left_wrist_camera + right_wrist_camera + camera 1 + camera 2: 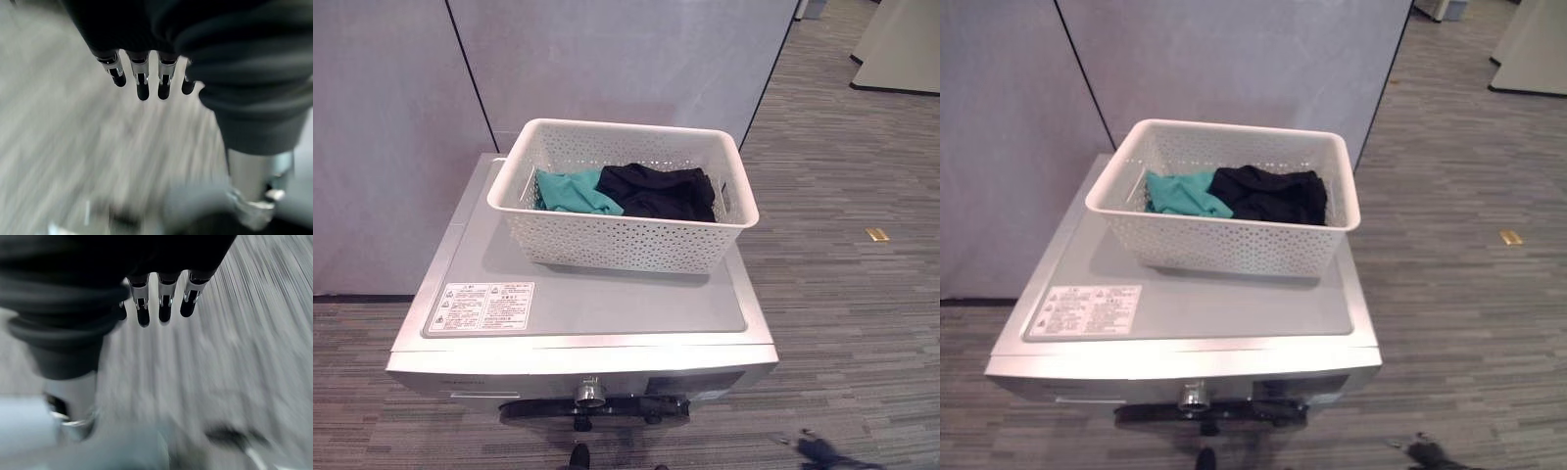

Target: Grab the laundry basket,head to the washer,open it,put in the laundry and shut it.

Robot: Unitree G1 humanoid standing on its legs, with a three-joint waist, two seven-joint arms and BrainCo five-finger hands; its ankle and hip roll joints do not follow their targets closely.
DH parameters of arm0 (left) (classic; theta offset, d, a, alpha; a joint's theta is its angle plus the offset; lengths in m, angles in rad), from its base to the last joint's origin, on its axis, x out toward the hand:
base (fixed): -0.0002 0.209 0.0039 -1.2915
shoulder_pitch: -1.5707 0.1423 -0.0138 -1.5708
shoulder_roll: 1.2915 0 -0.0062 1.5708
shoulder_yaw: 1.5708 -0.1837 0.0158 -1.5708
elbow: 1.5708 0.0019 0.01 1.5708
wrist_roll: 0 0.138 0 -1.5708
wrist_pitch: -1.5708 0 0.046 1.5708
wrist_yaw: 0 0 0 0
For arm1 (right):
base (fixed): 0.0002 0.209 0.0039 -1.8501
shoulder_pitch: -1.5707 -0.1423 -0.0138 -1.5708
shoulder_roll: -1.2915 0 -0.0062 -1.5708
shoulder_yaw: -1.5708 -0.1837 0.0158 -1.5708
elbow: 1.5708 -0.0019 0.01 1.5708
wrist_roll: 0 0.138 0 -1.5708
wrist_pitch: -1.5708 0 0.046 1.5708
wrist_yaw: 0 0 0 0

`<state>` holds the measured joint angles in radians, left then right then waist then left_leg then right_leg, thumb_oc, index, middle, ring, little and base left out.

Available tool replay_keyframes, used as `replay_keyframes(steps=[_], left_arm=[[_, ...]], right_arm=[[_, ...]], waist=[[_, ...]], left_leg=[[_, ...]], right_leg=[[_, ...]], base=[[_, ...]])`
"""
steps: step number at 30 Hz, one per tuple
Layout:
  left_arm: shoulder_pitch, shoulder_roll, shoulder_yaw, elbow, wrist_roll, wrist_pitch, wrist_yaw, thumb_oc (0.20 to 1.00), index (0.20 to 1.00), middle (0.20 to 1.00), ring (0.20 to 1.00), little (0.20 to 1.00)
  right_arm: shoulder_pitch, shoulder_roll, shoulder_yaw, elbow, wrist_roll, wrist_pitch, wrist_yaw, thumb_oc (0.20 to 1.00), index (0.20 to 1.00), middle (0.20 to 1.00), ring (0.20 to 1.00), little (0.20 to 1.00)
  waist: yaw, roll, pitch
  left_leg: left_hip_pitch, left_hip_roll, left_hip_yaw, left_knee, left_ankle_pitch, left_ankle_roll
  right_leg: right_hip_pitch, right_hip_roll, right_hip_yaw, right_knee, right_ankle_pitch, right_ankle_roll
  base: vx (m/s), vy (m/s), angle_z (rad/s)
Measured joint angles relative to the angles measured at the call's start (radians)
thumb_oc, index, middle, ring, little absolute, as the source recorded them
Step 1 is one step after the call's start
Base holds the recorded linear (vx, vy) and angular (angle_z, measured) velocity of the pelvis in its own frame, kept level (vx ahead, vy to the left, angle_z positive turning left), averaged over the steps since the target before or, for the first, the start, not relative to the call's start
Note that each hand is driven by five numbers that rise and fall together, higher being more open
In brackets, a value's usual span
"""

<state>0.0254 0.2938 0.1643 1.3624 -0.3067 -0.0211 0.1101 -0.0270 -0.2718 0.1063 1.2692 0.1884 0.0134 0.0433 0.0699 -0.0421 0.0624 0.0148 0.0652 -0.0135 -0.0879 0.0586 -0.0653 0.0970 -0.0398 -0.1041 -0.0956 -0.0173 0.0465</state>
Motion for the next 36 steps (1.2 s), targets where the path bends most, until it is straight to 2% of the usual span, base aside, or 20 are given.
replay_keyframes(steps=[2, 6, 9, 11, 16, 18, 19, 20, 21, 22, 23, 25, 28, 29, 31, 32, 33, 34, 35, 36], left_arm=[[-0.031, -0.061, -0.101, -0.004, 0.008, -0.006, -0.003, 1.000, 1.000, 1.000, 1.000, 1.000], [-0.035, -0.095, -0.191, -0.019, 0.066, -0.018, -0.003, 1.000, 1.000, 1.000, 1.000, 1.000], [-0.039, -0.089, -0.404, -0.070, 0.185, -0.017, 0.006, 1.000, 1.000, 1.000, 1.000, 1.000], [-0.047, -0.068, -0.424, -0.118, 0.220, -0.019, 0.024, 1.000, 1.000, 1.000, 1.000, 1.000], [-0.091, -0.073, -0.401, -0.080, 0.239, -0.019, 0.025, 1.000, 1.000, 1.000, 1.000, 1.000], [-0.149, -0.086, -0.383, -0.030, 0.238, -0.021, 0.026, 1.000, 1.000, 1.000, 1.000, 1.000], [-0.217, -0.084, -0.383, 0.002, 0.238, -0.020, 0.035, 1.000, 1.000, 1.000, 1.000, 1.000], [-0.242, -0.074, -0.382, 0.015, 0.241, -0.020, 0.037, 1.000, 1.000, 1.000, 1.000, 1.000], [-0.248, -0.062, -0.381, 0.026, 0.240, -0.019, 0.039, 1.000, 1.000, 1.000, 1.000, 1.000], [-0.225, -0.061, -0.384, 0.031, 0.250, -0.019, 0.040, 1.000, 1.000, 1.000, 1.000, 1.000], [-0.219, -0.074, -0.390, 0.027, 0.265, -0.021, 0.040, 1.000, 1.000, 1.000, 1.000, 1.000], [-0.225, -0.107, -0.409, 0.025, 0.290, -0.023, 0.037, 1.000, 1.000, 1.000, 1.000, 1.000], [-0.231, -0.131, -0.429, -0.004, 0.321, -0.028, 0.034, 1.000, 1.000, 1.000, 1.000, 1.000], [-0.241, -0.143, -0.453, -0.007, 0.330, -0.034, 0.033, 1.000, 1.000, 1.000, 1.000, 1.000], [-0.253, -0.142, -0.486, -0.014, 0.358, -0.035, 0.030, 1.000, 1.000, 1.000, 1.000, 1.000], [-0.247, -0.122, -0.504, -0.022, 0.366, -0.034, 0.025, 1.000, 1.000, 1.000, 1.000, 1.000], [-0.222, -0.106, -0.514, -0.026, 0.370, -0.034, 0.022, 1.000, 1.000, 1.000, 1.000, 1.000], [-0.198, -0.091, -0.519, -0.033, 0.383, -0.034, 0.018, 1.000, 1.000, 1.000, 1.000, 1.000], [-0.171, -0.077, -0.520, -0.053, 0.390, -0.036, 0.012, 1.000, 1.000, 1.000, 1.000, 1.000], [-0.157, -0.073, -0.519, -0.057, 0.395, -0.036, 0.008, 1.000, 1.000, 1.000, 1.000, 1.000]], right_arm=[[-0.008, 0.092, 0.081, 0.054, -0.015, -0.006, 0.010, 1.000, 1.000, 1.000, 1.000, 1.000], [-0.010, 0.079, 0.117, 0.056, -0.046, -0.006, 0.020, 1.000, 1.000, 1.000, 1.000, 1.000], [-0.039, 0.091, 0.282, 0.062, -0.112, 0.002, 0.022, 1.000, 1.000, 1.000, 1.000, 1.000], [-0.056, 0.098, 0.330, 0.048, -0.129, 0.003, 0.023, 1.000, 1.000, 1.000, 1.000, 1.000], [-0.120, 0.109, 0.359, 0.046, -0.169, -0.001, 0.026, 1.000, 1.000, 1.000, 1.000, 1.000], [-0.132, 0.081, 0.358, 0.047, -0.170, -0.002, 0.026, 1.000, 1.000, 1.000, 1.000, 1.000], [-0.128, 0.073, 0.359, 0.048, -0.170, -0.001, 0.024, 1.000, 1.000, 1.000, 1.000, 1.000], [-0.144, 0.070, 0.358, 0.049, -0.171, 0.000, 0.024, 1.000, 1.000, 1.000, 1.000, 1.000], [-0.158, 0.070, 0.357, 0.048, -0.172, 0.000, 0.024, 1.000, 1.000, 1.000, 1.000, 1.000], [-0.146, 0.050, 0.346, 0.042, -0.172, -0.010, 0.022, 1.000, 1.000, 1.000, 1.000, 1.000], [-0.128, 0.032, 0.343, 0.030, -0.171, -0.008, 0.023, 1.000, 1.000, 1.000, 1.000, 1.000], [-0.110, 0.003, 0.306, 0.013, -0.166, -0.010, 0.021, 1.000, 1.000, 1.000, 1.000, 1.000], [-0.111, -0.012, 0.267, -0.013, -0.164, -0.008, 0.020, 1.000, 1.000, 1.000, 1.000, 1.000], [-0.110, -0.021, 0.256, -0.036, -0.164, -0.009, 0.014, 1.000, 1.000, 1.000, 1.000, 1.000], [-0.108, -0.028, 0.236, -0.088, -0.168, 0.000, 0.003, 1.000, 1.000, 1.000, 1.000, 1.000], [-0.120, -0.037, 0.228, -0.154, -0.176, 0.001, -0.001, 1.000, 1.000, 1.000, 1.000, 1.000], [-0.130, -0.053, 0.230, -0.206, -0.202, 0.000, -0.003, 1.000, 1.000, 1.000, 1.000, 1.000], [-0.147, -0.074, 0.236, -0.246, -0.227, 0.004, -0.008, 1.000, 1.000, 1.000, 1.000, 1.000], [-0.168, -0.098, 0.260, -0.292, -0.256, 0.003, -0.009, 1.000, 1.000, 1.000, 1.000, 1.000], [-0.177, -0.121, 0.277, -0.334, -0.278, 0.000, -0.016, 1.000, 1.000, 1.000, 1.000, 1.000]], waist=[[-0.001, -0.001, -0.007], [-0.003, -0.010, -0.023], [-0.002, -0.014, -0.025], [0.004, -0.023, -0.025], [0.020, -0.007, 0.035], [0.025, 0.007, 0.066], [0.005, -0.030, 0.079], [0.001, -0.053, 0.097], [-0.004, -0.083, 0.113], [-0.044, -0.065, 0.123], [-0.068, -0.052, 0.121], [-0.106, 0.000, 0.118], [-0.141, 0.026, 0.108], [-0.150, 0.030, 0.103], [-0.158, 0.017, 0.086], [-0.155, -0.017, 0.075], [-0.160, -0.037, 0.068], [-0.159, -0.037, 0.068], [-0.158, -0.022, 0.071], [-0.152, -0.004, 0.077]], left_leg=[[0.009, -0.002, -0.007, -0.001, 0.000, 0.000], [0.009, -0.001, -0.011, -0.001, 0.000, 0.000], [0.015, 0.007, -0.030, -0.001, 0.004, -0.007], [-0.022, 0.018, -0.051, 0.011, 0.015, -0.023], [-0.121, 0.053, -0.094, 0.038, 0.051, -0.060], [-0.209, 0.038, -0.118, 0.093, 0.102, -0.108], [-0.266, 0.017, -0.068, 0.054, 0.202, -0.200], [-0.297, 0.012, 0.004, 0.161, 0.133, -0.126], [-0.298, 0.018, 0.067, 0.331, 0.023, -0.045], [-0.221, 0.034, 0.037, 0.598, -0.101, -0.065], [-0.143, 0.042, 0.002, 0.612, -0.139, -0.106], [-0.020, 0.040, -0.085, 0.602, -0.179, -0.138], [0.091, 0.067, -0.059, 0.363, -0.243, -0.130], [0.130, 0.061, -0.024, 0.238, -0.247, -0.105], [0.141, 0.021, -0.016, 0.129, -0.272, -0.044], [0.135, -0.044, -0.003, 0.090, -0.251, 0.015], [0.124, -0.102, 0.006, 0.101, -0.238, 0.045], [0.114, -0.138, 0.028, 0.128, -0.235, 0.075], [0.097, -0.147, 0.052, 0.159, -0.241, 0.090], [0.090, -0.144, 0.068, 0.165, -0.239, 0.110]], right_leg=[[0.014, 0.000, -0.014, 0.000, -0.003, -0.001], [0.021, 0.002, -0.019, 0.000, -0.004, -0.003], [0.031, 0.012, -0.030, 0.000, -0.007, -0.006], [0.007, 0.026, -0.045, 0.000, -0.001, -0.018], [-0.057, 0.069, -0.078, 0.007, 0.024, -0.050], [-0.104, 0.083, -0.106, 0.043, 0.031, -0.064], [-0.142, 0.029, -0.179, 0.014, 0.059, -0.103], [-0.151, 0.009, -0.192, 0.010, 0.076, -0.106], [-0.159, -0.017, -0.190, 0.010, 0.088, -0.110], [-0.123, -0.024, -0.195, 0.009, 0.094, -0.108], [-0.114, -0.022, -0.204, 0.015, 0.096, -0.098], [-0.126, -0.021, -0.209, 0.040, 0.089, -0.086], [-0.173, -0.033, -0.214, 0.077, 0.122, -0.062], [-0.208, -0.051, -0.217, 0.108, 0.117, -0.056], [-0.279, -0.099, -0.216, 0.137, 0.157, -0.021], [-0.314, -0.155, -0.194, 0.123, 0.224, -0.002], [-0.315, -0.204, -0.181, 0.088, 0.307, 0.026], [-0.317, -0.224, -0.181, 0.058, 0.410, 0.032], [-0.329, -0.229, -0.180, 0.039, 0.501, -0.002], [-0.331, -0.231, -0.188, 0.030, 0.525, -0.031]], base=[[0.05, -0.046, 0.16], [0.02, -0.053, 0.05], [-0.04, -0.130, 0.13], [-0.14, -0.129, 0.24], [-0.27, -0.084, 0.20], [-0.36, -0.019, 0.93], [-0.28, 0.040, 1.21], [-0.19, 0.058, 0.88], [-0.21, 0.146, 0.40], [-0.16, 0.201, 0.26], [-0.14, 0.176, 0.30], [-0.13, 0.262, 0.19], [-0.15, 0.241, 0.11], [-0.15, 0.198, 0.32], [-0.26, 0.271, 0.14], [-0.33, 0.305, -0.20], [-0.32, 0.259, -0.33], [-0.32, 0.202, -0.42], [-0.26, 0.099, -0.44], [-0.31, 0.094, -0.54]])
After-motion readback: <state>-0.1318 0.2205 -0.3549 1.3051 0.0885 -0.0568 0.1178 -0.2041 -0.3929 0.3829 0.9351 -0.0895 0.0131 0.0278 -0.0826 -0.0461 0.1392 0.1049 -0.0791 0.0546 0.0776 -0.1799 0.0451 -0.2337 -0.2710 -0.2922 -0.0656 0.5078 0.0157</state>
